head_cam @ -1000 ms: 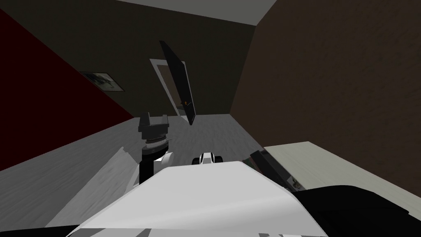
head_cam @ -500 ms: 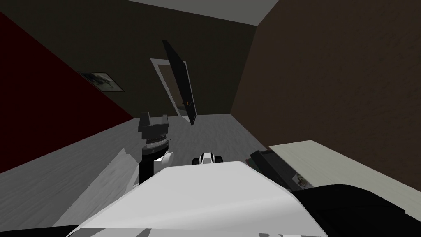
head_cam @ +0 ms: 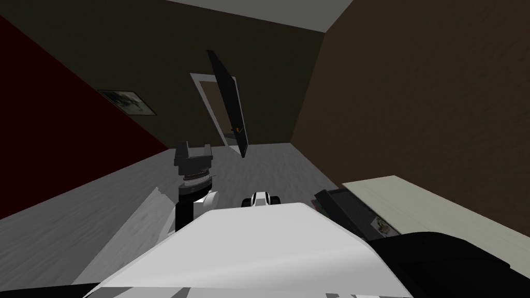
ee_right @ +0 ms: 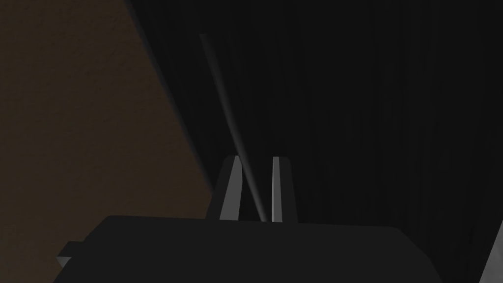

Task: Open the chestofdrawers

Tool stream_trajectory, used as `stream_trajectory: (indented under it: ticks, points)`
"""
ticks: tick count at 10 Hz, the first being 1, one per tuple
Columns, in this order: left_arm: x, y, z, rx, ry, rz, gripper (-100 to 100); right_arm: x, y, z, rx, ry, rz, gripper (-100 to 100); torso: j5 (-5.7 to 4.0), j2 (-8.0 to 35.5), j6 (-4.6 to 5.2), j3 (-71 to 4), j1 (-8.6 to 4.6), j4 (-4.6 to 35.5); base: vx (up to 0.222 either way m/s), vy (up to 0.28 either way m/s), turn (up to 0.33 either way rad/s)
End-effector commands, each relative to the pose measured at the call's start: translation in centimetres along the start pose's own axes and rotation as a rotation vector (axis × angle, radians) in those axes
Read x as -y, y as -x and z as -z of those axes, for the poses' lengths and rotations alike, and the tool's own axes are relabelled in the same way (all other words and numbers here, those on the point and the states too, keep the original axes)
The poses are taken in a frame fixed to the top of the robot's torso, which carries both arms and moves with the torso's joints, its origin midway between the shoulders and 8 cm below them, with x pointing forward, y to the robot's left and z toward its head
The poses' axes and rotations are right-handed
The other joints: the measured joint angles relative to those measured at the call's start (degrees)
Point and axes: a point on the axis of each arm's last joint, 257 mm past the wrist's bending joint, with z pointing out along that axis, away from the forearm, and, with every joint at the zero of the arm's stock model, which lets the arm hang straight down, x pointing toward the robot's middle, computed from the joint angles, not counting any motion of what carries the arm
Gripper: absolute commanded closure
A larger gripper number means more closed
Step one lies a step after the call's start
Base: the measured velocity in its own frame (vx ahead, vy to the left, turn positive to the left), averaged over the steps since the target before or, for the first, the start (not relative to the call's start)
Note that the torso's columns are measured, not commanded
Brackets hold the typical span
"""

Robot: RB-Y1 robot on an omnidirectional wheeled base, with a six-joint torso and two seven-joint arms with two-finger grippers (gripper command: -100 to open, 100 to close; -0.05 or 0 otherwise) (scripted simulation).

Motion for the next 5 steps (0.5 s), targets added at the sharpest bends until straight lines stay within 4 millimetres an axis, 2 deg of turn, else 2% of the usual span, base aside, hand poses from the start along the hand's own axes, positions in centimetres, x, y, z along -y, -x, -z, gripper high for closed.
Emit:
stream_trajectory:
  ticks: [1,2,4,5]
  points:
    - [0.0,0.0,0.0,0.000,0.000,0.000,0,1.5,0.0,-0.5,0.011,-0.039,0.006,100,0.10,0.0,0.01,0.0,0.02,0.0,-0.001,0.240,-0.028]
    - [0.0,0.0,0.0,0.000,0.000,0.000,0,1.3,-0.1,-1.5,0.002,-0.003,0.000,-100,0.18,0.0,0.01,-0.1,0.07,0.0,0.005,0.158,-0.001]
    - [0.0,0.0,0.0,0.000,0.000,0.000,0,2.1,-0.4,-3.0,-0.002,0.004,0.000,-100,-0.67,-0.1,-0.09,0.1,-1.18,0.0,0.005,0.067,0.020]
    - [0.0,0.0,0.0,0.000,0.000,0.000,0,2.5,-0.4,-3.8,-0.004,0.007,0.000,-100,-0.85,-0.1,-0.10,0.2,-1.38,0.0,0.003,0.051,0.008]
